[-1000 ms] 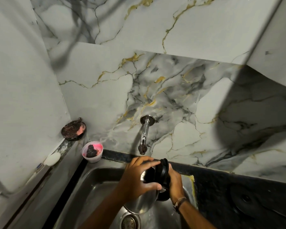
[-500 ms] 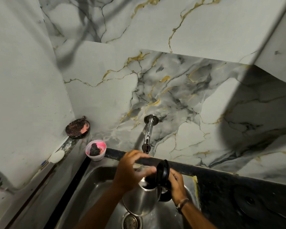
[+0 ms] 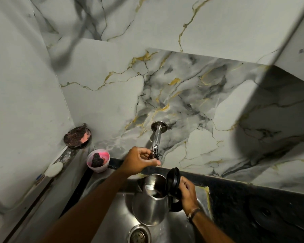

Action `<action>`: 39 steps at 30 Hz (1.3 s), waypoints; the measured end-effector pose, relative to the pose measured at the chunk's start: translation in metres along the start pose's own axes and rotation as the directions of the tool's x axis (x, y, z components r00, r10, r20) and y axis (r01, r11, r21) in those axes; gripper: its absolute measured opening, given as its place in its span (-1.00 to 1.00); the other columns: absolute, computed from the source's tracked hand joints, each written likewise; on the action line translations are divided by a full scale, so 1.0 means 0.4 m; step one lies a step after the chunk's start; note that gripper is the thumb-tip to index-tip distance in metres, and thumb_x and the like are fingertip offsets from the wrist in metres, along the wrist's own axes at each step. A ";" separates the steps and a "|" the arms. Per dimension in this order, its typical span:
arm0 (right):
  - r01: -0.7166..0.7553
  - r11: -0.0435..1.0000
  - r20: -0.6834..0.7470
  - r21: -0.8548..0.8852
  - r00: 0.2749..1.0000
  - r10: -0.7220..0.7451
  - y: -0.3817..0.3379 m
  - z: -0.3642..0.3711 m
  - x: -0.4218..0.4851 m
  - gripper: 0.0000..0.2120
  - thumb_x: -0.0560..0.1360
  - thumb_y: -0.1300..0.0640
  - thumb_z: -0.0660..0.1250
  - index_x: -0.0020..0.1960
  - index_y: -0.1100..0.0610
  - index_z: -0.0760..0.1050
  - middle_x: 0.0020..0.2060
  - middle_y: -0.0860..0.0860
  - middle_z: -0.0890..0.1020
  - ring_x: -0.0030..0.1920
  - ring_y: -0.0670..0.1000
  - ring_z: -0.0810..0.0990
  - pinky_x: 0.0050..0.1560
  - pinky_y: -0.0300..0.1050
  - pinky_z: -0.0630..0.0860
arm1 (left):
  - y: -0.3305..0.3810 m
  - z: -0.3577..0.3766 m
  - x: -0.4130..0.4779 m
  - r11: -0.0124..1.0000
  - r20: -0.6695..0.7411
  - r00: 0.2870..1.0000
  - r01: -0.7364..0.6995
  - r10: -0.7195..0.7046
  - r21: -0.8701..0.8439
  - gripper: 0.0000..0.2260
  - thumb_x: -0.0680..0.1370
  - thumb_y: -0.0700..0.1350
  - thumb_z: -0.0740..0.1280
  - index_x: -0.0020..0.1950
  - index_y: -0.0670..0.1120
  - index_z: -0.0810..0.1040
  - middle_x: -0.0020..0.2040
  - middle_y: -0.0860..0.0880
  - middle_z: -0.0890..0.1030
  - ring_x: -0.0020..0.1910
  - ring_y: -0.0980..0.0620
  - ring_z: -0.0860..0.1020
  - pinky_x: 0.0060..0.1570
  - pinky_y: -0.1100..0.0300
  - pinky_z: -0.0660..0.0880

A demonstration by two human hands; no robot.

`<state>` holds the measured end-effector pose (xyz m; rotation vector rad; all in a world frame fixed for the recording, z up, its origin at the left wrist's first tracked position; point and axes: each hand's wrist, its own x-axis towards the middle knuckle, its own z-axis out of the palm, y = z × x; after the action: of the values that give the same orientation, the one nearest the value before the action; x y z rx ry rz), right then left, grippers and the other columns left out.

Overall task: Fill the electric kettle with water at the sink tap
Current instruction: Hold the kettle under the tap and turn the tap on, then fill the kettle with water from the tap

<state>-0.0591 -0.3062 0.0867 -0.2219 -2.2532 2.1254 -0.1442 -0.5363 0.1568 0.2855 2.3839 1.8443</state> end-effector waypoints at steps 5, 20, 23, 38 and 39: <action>0.001 0.999 0.000 -0.043 1.000 -0.001 0.009 0.020 0.041 -0.44 0.42 -0.19 0.38 -0.15 0.39 0.53 -0.30 0.27 0.56 -0.22 0.08 0.55 -0.06 0.05 0.49 | -0.014 -0.030 0.023 0.999 0.162 0.987 0.003 0.003 -0.033 -0.88 0.52 -0.27 0.62 0.03 -0.24 0.78 -0.10 -0.11 0.80 -0.14 0.05 0.73 -0.02 0.22 0.66; -0.006 0.992 0.017 -0.126 1.000 0.008 0.029 0.036 0.094 -0.55 0.44 -0.15 0.38 -0.15 0.29 0.58 -0.23 0.29 0.61 -0.22 0.04 0.60 -0.07 0.07 0.57 | -0.014 -0.091 0.124 0.968 0.608 0.785 0.229 -0.120 -0.104 -0.62 0.61 -0.45 0.42 0.38 -0.16 0.63 0.20 0.02 0.78 0.24 0.09 0.73 0.23 0.28 0.65; 0.002 0.995 0.018 -0.100 1.000 0.000 0.028 0.037 0.093 -0.52 0.44 -0.11 0.39 -0.12 0.37 0.56 -0.20 0.40 0.59 -0.19 0.12 0.58 -0.05 0.10 0.54 | -0.021 -0.088 0.119 0.965 0.579 0.809 0.218 -0.097 -0.143 -0.63 0.59 -0.44 0.46 0.32 -0.10 0.67 0.27 -0.07 0.76 0.24 0.08 0.74 0.20 0.29 0.66; 0.032 0.991 0.003 -0.127 0.999 -0.032 0.014 0.036 0.076 -0.69 0.50 0.13 0.32 -0.19 0.41 0.48 -0.22 0.47 0.50 -0.20 0.15 0.48 -0.05 0.13 0.45 | -0.024 -0.084 0.103 0.965 0.534 0.841 0.204 -0.087 -0.164 -0.64 0.58 -0.40 0.50 0.34 -0.16 0.67 0.20 -0.04 0.79 0.16 0.08 0.77 0.12 0.30 0.67; 0.028 0.991 0.004 -0.128 1.000 -0.028 0.015 0.037 0.074 -0.69 0.50 0.12 0.32 -0.18 0.41 0.49 -0.21 0.47 0.51 -0.20 0.16 0.49 -0.04 0.15 0.47 | -0.024 -0.084 0.103 0.964 0.534 0.840 0.208 -0.090 -0.164 -0.65 0.58 -0.40 0.50 0.34 -0.15 0.68 0.20 -0.04 0.79 0.17 0.08 0.77 0.12 0.30 0.67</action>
<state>-0.0900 -0.3168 0.0777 -0.1900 -2.3813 1.9710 -0.1921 -0.5616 0.1570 0.4911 1.7704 1.6638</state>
